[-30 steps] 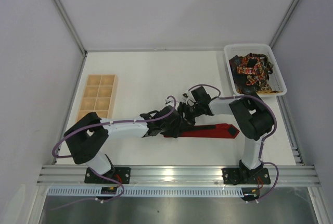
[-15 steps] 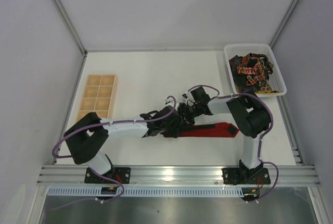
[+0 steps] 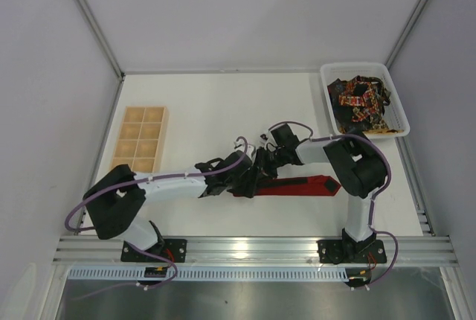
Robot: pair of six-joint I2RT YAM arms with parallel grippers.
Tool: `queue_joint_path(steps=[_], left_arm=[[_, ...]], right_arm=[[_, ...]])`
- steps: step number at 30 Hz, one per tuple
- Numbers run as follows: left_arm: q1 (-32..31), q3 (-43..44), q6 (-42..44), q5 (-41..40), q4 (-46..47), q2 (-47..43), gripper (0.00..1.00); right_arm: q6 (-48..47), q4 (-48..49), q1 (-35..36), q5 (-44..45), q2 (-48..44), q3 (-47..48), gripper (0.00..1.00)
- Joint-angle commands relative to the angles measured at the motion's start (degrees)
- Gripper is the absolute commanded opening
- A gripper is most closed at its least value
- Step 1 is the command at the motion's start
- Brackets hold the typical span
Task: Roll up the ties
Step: Roll the tie
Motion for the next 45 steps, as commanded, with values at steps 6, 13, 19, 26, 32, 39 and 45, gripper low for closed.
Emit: queue_joint_path(steps=[6, 13, 19, 26, 32, 39, 45], left_arm=[[1.0, -1.1, -2.0, 2.9, -2.8, -12.8, 0.73], [11.0, -5.9, -6.3, 15.3, -3.1, -21.2, 0.73], [16.6, -7.0, -6.7, 22.5, -5.3, -20.7, 0.71], [19.1, -10.9, -10.4, 30.8, 0.8, -16.2, 0.64], [20.0, -12.8, -11.1, 32.3, 2.7, -13.7, 0.60], [21.9, -14.5, -10.4, 31.5, 4.7, -11.6, 0.59], [22.7, -14.7, -9.8, 32.0, 7.2, -7.2, 0.55]], right_arm=[[1.1, -0.8, 3.2, 10.2, -8.0, -1.2, 0.00], [4.0, 0.8, 5.5, 13.9, -10.4, -3.8, 0.00], [5.7, 3.9, 7.0, 15.7, -10.9, -6.2, 0.00], [6.3, 5.4, 7.9, 18.6, -12.5, -8.7, 0.00], [7.0, 8.6, 7.9, 17.7, -11.5, -10.8, 0.00], [8.0, 12.1, 7.3, 15.9, -10.5, -13.2, 0.00], [7.6, 12.6, 5.9, 14.9, -11.0, -14.0, 0.00]])
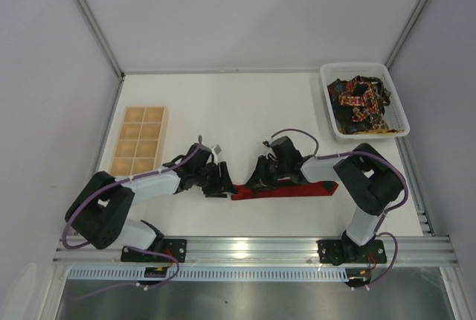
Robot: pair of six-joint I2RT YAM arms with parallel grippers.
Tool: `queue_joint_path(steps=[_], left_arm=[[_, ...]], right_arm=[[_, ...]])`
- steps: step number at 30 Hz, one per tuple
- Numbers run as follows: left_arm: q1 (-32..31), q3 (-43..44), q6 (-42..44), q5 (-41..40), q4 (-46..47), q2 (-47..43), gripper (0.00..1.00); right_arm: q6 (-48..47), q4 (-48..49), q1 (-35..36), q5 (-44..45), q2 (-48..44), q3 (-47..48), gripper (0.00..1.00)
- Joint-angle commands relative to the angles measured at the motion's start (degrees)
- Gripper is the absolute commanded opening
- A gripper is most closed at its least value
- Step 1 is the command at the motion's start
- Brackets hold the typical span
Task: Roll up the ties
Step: Roll the tie
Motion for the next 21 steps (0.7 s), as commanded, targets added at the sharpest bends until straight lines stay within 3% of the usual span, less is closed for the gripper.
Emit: queue_joint_path(steps=[1, 21], left_arm=[[1.0, -0.7, -0.3, 1.6, 4.2, 1.9, 0.55], [1.7, -2.5, -2.0, 3.0, 11.1, 8.3, 0.44]], right_arm=[[-0.4, 0.6, -1.1, -0.2, -0.2, -1.3, 0.00], [0.1, 3.1, -1.8, -3.1, 1.5, -1.6, 0.00]])
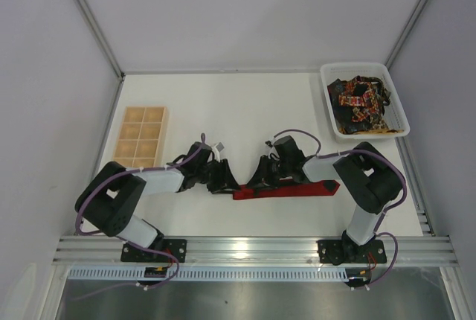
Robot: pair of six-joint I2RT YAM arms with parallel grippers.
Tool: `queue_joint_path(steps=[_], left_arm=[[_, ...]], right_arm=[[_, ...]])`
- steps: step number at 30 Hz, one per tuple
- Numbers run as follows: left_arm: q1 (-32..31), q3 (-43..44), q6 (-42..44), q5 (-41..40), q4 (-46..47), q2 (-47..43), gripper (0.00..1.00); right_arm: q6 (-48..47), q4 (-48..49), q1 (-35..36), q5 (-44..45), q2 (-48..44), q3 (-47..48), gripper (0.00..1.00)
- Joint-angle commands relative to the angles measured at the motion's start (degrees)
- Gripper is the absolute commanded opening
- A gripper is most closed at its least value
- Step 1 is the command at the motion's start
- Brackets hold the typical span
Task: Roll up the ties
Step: Roll the tie
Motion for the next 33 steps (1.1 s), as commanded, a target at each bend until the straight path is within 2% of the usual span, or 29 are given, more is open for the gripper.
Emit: queue_joint_path(steps=[1, 10, 12, 15, 18, 22, 25, 33], left_arm=[[0.2, -1.7, 0.7, -2.5, -0.8, 1.7, 0.43], [0.1, -0.9, 1.7, -3.2, -1.8, 2.6, 0.25], [0.1, -0.4, 2.1, -3.3, -2.1, 3.1, 0.18], [-0.5, 0.8, 2.9, -4.5, -3.5, 3.7, 0.00], [-1.6, 2.0, 3.5, -6.3, -5.7, 3.0, 0.00], [-3.5, 4.4, 4.8, -10.4, -10.5, 0.9, 0.00], [-4.4, 6.0, 6.0, -12.9, -13.9, -0.5, 0.00], [-7.1, 9.7, 7.1, -16.9, -19.2, -1.6, 0.00]], right_arm=[[0.0, 1.2, -0.1, 0.0, 0.9, -0.7, 0.00], [0.0, 1.5, -0.1, -0.2, 1.1, -0.8, 0.00], [-0.1, 1.5, -0.1, -0.2, 1.0, -0.9, 0.00], [0.0, 1.3, -0.1, -0.2, 0.8, -0.7, 0.00], [-0.9, -0.8, 0.0, 0.1, 0.1, 0.1, 0.03], [-3.7, -6.5, 0.4, 2.6, -2.5, 2.5, 0.18], [-6.6, -11.8, 0.6, 4.7, -5.1, 4.5, 0.24], [-11.7, -21.5, 0.3, 8.2, -9.0, 7.8, 0.35]])
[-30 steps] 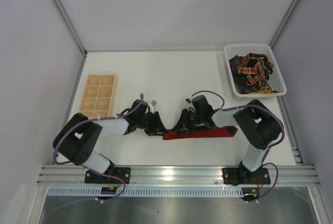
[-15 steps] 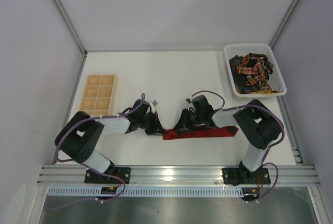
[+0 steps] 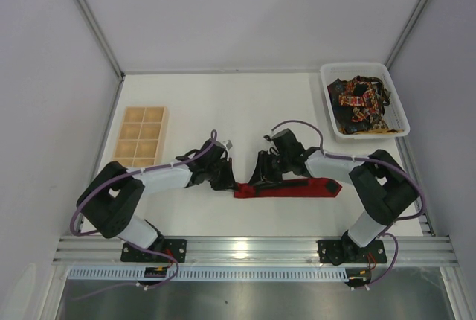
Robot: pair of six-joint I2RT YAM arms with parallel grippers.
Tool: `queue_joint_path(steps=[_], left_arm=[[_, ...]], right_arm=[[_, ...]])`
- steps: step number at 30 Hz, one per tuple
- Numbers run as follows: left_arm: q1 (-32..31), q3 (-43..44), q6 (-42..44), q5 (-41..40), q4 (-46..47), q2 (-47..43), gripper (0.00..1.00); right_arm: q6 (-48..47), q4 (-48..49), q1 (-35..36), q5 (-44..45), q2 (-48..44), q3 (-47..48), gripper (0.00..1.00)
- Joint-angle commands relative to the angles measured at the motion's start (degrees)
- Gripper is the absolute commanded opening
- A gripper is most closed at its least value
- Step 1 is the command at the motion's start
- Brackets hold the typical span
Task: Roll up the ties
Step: Roll the tie
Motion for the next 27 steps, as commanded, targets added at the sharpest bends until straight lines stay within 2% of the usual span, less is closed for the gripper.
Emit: queue_joint_path(steps=[1, 3, 8, 11, 15, 18, 20, 24, 27], left_arm=[[-1.0, 2.1, 2.5, -5.4, -7.0, -1.6, 0.00], [-1.3, 2.7, 2.7, -5.6, -7.9, -1.7, 0.01], [-1.2, 3.0, 3.0, -6.0, -9.0, -2.6, 0.00], [-1.4, 3.3, 3.2, -6.3, -9.4, -3.0, 0.00], [-1.9, 4.2, 3.4, -6.4, -10.3, -2.8, 0.01], [-2.5, 5.2, 3.7, -7.1, -11.3, -3.0, 0.00], [-2.7, 6.2, 3.8, -7.7, -12.9, -2.8, 0.00], [-3.2, 7.7, 4.2, -8.0, -14.2, -3.3, 0.00], [-3.3, 8.6, 4.4, -8.3, -15.1, -3.6, 0.01]], right_arm=[[-3.8, -6.0, -0.7, 3.4, -2.7, 2.3, 0.38], [-4.7, -7.5, -0.9, 4.3, -3.4, 2.2, 0.45], [-5.7, -9.5, -0.9, 6.2, -5.2, 1.6, 0.46], [-5.6, -7.8, -0.3, 5.0, -6.1, 1.6, 0.42], [-4.5, -4.5, 0.7, 2.6, -5.2, 1.6, 0.26], [-3.6, -2.1, 1.7, 0.8, -3.6, 2.1, 0.21], [-3.5, -1.3, 2.5, 0.1, -2.2, 3.0, 0.22], [-3.6, -2.4, 3.4, 1.2, -1.0, 4.5, 0.33], [-3.7, -3.7, 3.9, 2.6, -0.5, 5.1, 0.34]])
